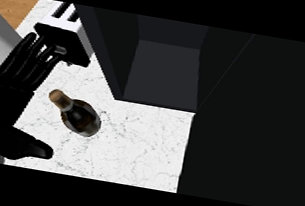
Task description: Pick up the wine, place it into the cabinet and close the cabinet
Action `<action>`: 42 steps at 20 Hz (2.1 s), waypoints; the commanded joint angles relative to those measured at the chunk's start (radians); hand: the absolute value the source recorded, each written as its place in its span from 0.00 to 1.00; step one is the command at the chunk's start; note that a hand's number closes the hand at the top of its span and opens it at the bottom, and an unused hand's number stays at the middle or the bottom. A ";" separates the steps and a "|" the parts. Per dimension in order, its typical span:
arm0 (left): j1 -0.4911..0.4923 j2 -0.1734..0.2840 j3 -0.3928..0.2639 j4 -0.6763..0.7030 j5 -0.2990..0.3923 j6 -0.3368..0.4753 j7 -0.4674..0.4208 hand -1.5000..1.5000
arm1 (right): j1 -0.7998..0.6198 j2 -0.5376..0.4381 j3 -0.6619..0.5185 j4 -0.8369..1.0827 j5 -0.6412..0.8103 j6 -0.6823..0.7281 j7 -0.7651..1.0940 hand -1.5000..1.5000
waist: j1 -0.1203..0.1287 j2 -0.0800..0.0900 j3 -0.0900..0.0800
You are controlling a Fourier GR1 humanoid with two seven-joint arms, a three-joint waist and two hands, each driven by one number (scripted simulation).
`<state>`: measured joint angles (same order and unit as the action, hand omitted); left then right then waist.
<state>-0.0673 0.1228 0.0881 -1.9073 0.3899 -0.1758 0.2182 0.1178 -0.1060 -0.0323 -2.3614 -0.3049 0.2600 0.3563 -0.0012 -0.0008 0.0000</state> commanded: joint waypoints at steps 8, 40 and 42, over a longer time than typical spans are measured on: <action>0.066 0.029 0.074 0.245 -0.058 -0.146 -0.222 0.00 | -0.022 -0.016 -0.050 0.013 -0.038 0.030 0.014 0.00 | -0.001 0.001 0.000; -0.141 0.100 0.116 0.981 -0.244 -0.300 -0.631 0.00 | 0.002 0.062 0.037 0.007 0.066 0.031 -0.005 0.00 | -0.004 0.001 0.000; -0.210 0.092 0.114 1.156 -0.304 -0.286 -0.760 0.00 | -0.080 0.050 0.065 -0.046 0.079 -0.036 0.112 0.00 | -0.009 0.003 -0.001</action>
<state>-0.2180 0.2113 0.2063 -0.9348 0.1400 -0.4465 -0.4140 0.0714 -0.0605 -0.0022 -2.3783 -0.2591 0.2511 0.4206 -0.0064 0.0008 -0.0003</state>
